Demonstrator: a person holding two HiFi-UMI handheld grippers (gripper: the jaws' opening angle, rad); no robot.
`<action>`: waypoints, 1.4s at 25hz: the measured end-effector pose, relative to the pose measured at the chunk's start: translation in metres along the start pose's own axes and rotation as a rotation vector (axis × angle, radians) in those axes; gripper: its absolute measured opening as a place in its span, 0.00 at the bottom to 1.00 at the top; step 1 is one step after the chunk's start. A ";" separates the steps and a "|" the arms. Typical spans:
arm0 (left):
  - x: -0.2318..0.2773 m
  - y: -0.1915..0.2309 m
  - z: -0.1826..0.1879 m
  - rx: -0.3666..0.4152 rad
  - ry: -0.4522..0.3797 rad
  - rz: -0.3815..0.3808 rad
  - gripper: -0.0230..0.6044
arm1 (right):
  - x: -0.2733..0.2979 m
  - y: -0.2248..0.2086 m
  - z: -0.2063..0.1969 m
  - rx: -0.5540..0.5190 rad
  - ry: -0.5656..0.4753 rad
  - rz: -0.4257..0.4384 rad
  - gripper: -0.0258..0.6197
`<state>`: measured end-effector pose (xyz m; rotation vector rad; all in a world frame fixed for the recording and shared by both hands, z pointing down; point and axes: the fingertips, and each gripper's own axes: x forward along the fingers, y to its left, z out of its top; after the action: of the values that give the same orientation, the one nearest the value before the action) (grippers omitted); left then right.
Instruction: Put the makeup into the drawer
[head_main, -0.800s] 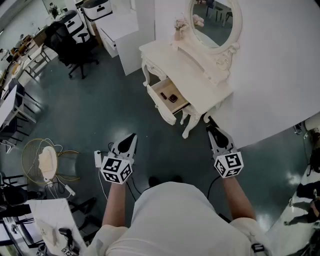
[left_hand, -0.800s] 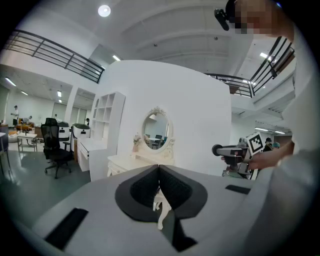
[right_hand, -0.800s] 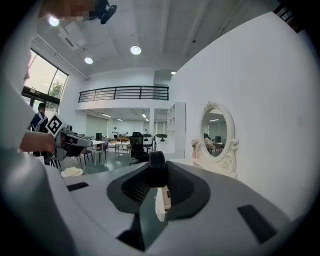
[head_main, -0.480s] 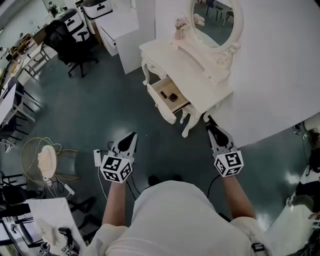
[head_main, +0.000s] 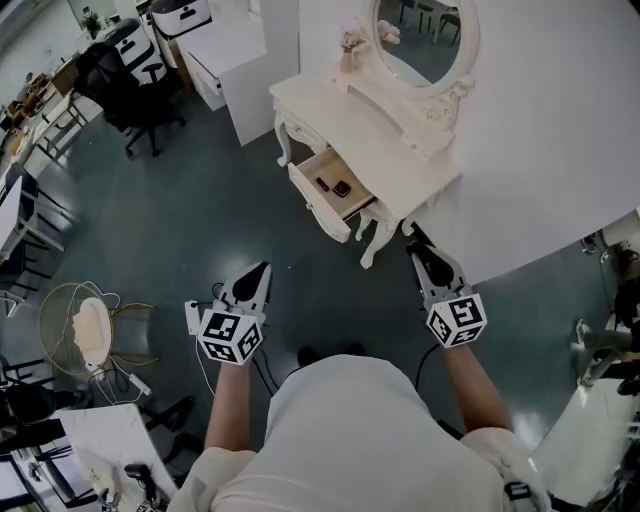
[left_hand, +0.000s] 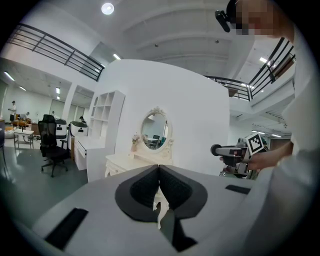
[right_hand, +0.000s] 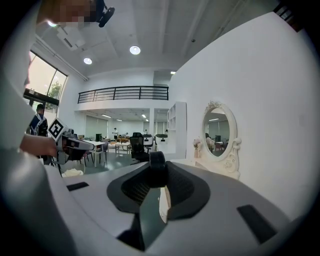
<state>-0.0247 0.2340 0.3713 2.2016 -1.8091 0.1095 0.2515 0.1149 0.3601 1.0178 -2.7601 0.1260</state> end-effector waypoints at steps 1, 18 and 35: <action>-0.001 0.002 0.000 -0.001 0.000 -0.005 0.06 | 0.000 0.002 0.000 0.000 0.001 -0.004 0.18; -0.018 0.037 -0.007 0.002 0.015 -0.081 0.06 | 0.006 0.044 0.000 -0.005 0.013 -0.079 0.18; 0.049 0.058 -0.002 -0.019 0.042 -0.071 0.06 | 0.067 0.001 -0.003 0.019 0.034 -0.053 0.18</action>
<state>-0.0701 0.1780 0.3952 2.2304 -1.7013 0.1223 0.2020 0.0738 0.3776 1.0820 -2.7042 0.1603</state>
